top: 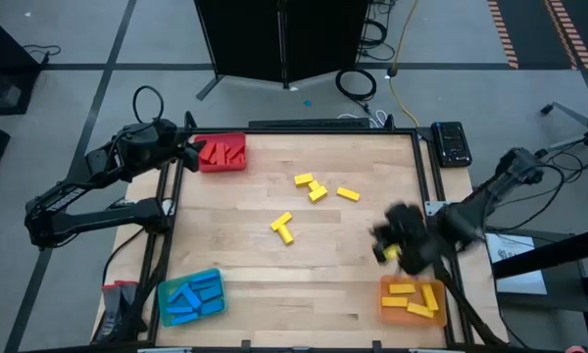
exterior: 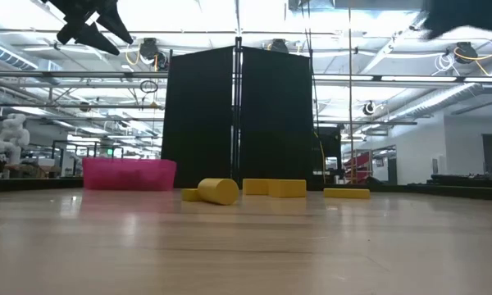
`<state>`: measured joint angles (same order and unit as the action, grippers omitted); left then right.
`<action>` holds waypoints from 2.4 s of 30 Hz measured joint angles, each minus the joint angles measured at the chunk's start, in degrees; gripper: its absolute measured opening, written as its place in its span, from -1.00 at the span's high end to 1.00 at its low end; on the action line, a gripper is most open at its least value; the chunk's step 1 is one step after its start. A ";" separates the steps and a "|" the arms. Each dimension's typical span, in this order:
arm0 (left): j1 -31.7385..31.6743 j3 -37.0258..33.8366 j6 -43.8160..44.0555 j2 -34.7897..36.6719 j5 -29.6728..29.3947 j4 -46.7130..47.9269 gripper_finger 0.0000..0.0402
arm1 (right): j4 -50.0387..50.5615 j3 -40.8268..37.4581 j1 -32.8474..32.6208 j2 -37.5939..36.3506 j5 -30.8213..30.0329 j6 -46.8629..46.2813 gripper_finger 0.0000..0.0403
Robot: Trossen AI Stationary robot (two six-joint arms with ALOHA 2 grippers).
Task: Sort blocks
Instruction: Put the yellow block into the orange bin
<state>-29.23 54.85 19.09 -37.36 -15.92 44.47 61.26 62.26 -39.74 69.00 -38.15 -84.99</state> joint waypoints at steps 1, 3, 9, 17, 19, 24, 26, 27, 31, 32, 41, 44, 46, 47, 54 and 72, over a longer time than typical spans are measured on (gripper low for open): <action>0.00 0.00 0.00 0.01 0.00 0.01 -0.33 | -0.71 0.00 3.70 -0.90 -0.79 4.93 0.56; -0.01 0.00 0.00 0.00 0.00 0.02 -0.33 | -3.01 0.02 10.96 -1.68 -0.85 16.06 0.53; 0.01 0.00 -0.41 0.02 0.00 0.13 -0.33 | -7.33 0.02 29.26 0.23 7.70 40.19 0.38; -0.01 0.00 -1.56 0.02 0.00 0.20 -0.33 | -10.44 0.04 44.91 8.04 21.80 60.79 0.20; 0.01 0.00 -1.68 0.00 0.00 0.22 -0.33 | -10.93 0.04 47.13 10.95 24.34 64.53 0.13; -0.01 0.00 -1.62 0.00 0.00 0.22 -0.33 | -11.66 0.04 49.87 18.22 26.54 74.04 -0.05; -0.01 0.00 -1.60 0.00 0.00 0.22 -0.33 | -11.67 0.04 50.79 20.62 26.51 76.59 -0.12; 0.01 0.00 -1.58 0.01 0.00 0.22 -0.33 | -11.80 0.04 51.22 21.79 26.49 77.40 -0.15; 0.00 0.00 -1.51 0.02 0.00 0.22 -0.33 | -12.22 0.04 53.16 25.86 26.52 79.83 -0.23; -0.01 0.00 -1.49 0.01 0.00 0.22 -0.33 | -12.50 0.04 53.62 26.61 26.55 80.10 -0.25; 0.01 0.00 -1.42 0.00 -0.71 0.20 -0.33 | -16.91 0.04 57.28 32.42 29.51 84.26 -0.42; 0.00 0.00 -1.42 0.02 -0.90 0.20 -0.33 | -17.17 0.04 58.19 34.54 29.60 84.25 -0.44; 0.00 0.00 -1.40 0.00 -0.92 0.20 -0.33 | -17.16 0.17 58.51 35.79 30.33 84.33 -0.44; 0.01 0.00 -1.40 0.02 -0.92 0.20 -0.33 | -17.18 0.22 58.62 36.21 30.71 84.42 -0.43; 0.00 0.00 -1.44 0.00 -1.03 0.20 -0.33 | -17.02 0.30 58.32 37.04 32.21 83.77 0.20; 0.00 0.00 -1.49 0.02 -2.56 0.36 -0.33 | -2.53 13.80 52.03 28.17 34.57 80.98 0.59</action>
<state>-29.23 54.85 17.61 -37.35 -18.48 44.83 58.74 76.06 12.29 97.17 -3.58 -4.01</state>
